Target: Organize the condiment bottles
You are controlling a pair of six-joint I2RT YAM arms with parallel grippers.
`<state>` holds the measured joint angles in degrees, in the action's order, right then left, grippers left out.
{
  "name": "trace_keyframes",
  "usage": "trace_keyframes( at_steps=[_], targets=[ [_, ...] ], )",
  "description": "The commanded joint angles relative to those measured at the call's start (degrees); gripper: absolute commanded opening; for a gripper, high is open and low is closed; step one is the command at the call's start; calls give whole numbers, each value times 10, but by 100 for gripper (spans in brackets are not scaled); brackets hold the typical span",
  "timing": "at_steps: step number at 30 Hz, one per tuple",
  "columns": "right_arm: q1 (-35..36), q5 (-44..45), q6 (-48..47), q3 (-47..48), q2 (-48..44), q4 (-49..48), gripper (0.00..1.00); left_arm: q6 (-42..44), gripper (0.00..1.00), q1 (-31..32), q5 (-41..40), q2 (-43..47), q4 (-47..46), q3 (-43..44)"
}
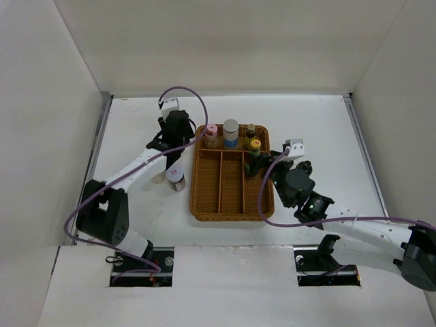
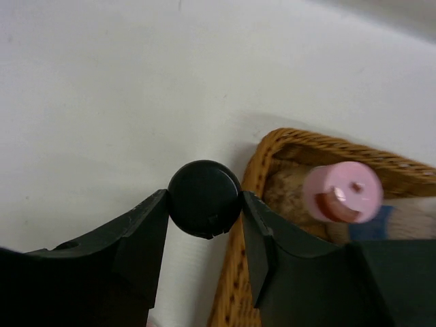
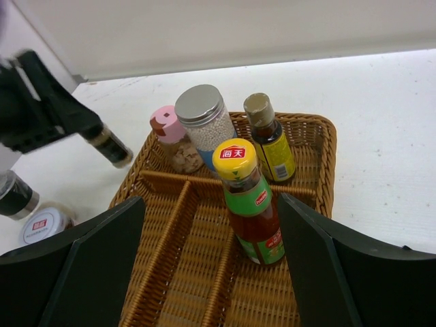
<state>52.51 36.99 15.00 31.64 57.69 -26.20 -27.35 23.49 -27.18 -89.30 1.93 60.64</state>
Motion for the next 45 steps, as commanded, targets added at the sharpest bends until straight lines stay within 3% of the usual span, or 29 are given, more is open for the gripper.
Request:
trace_keyframes(
  at_steps=[1, 9, 15, 31, 45],
  targets=[
    [-3, -6, 7, -1, -6, -31, 85, 10, 30, 24, -21, 104, -52, -3],
    [-6, 1, 6, -4, -20, -29, 85, 8, 30, 137, -31, 212, 17, -69],
    [-8, 3, 6, -4, -17, -32, 84, -14, 30, 201, -48, 171, 7, -93],
    [-8, 0, 6, -5, -14, -34, 85, -10, 32, 187, -44, 55, -87, -112],
    [-9, 1, 7, -6, -18, -34, 85, -5, 31, 215, -74, 126, -83, -101]
  ],
)
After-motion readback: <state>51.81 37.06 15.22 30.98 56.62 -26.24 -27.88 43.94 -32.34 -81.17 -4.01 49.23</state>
